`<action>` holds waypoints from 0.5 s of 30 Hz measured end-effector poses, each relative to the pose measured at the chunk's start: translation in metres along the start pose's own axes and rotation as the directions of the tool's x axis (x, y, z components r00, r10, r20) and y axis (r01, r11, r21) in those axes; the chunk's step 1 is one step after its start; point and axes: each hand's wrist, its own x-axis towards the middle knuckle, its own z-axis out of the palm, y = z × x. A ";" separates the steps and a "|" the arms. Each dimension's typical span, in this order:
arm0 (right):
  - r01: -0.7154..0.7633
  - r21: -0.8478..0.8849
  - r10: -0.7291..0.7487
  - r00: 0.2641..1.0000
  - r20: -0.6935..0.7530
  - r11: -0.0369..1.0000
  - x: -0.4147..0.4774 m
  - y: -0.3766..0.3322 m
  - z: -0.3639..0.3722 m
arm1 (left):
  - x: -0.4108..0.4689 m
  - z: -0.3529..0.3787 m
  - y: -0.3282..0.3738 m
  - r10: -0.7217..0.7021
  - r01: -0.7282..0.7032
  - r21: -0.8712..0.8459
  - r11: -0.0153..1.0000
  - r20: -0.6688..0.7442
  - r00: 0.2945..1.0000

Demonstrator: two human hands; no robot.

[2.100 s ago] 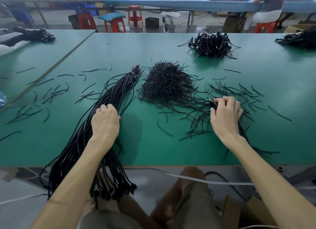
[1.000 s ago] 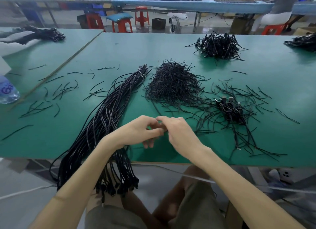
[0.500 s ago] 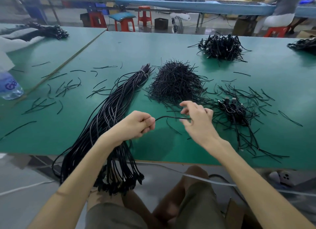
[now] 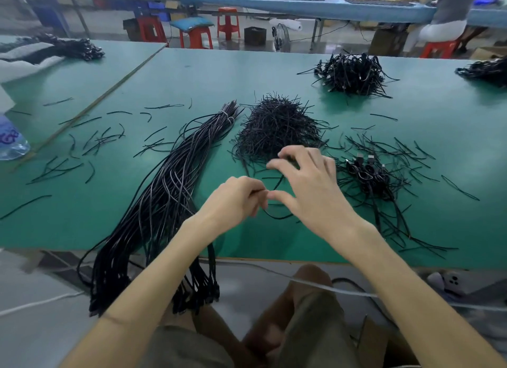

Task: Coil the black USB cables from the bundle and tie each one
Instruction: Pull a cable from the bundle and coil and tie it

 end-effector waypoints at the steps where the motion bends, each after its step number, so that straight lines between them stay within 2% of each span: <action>1: 0.035 -0.083 -0.032 0.999 0.036 0.996 -0.001 0.001 0.000 | 0.001 0.003 0.000 -0.003 0.003 -0.019 1.000 0.001 1.000; 3: 0.051 -0.168 -0.027 0.990 0.141 0.984 -0.005 0.002 0.004 | 0.002 0.007 -0.002 0.023 -0.022 -0.037 0.999 0.039 0.999; 5: 0.023 -0.168 0.013 0.978 0.210 0.986 -0.007 0.004 0.009 | 0.001 0.008 -0.002 0.069 -0.066 -0.037 0.997 0.094 0.993; 7: -0.029 -0.088 0.049 0.970 0.236 0.996 -0.007 0.009 0.012 | 0.000 0.006 -0.003 0.069 -0.059 -0.084 0.995 0.131 0.989; 9: -0.096 0.038 0.085 0.968 0.235 0.995 -0.008 0.014 0.015 | 0.000 0.004 -0.003 0.046 -0.013 -0.209 0.978 0.155 0.987; 12: -0.185 0.130 0.166 0.976 0.141 0.974 -0.010 0.021 0.018 | -0.001 0.000 -0.002 0.034 0.019 -0.354 0.935 0.143 0.989; 15: -0.369 0.178 0.378 0.926 -0.016 0.912 -0.008 0.041 0.017 | -0.005 -0.016 -0.010 0.013 0.044 -0.470 0.881 0.117 0.993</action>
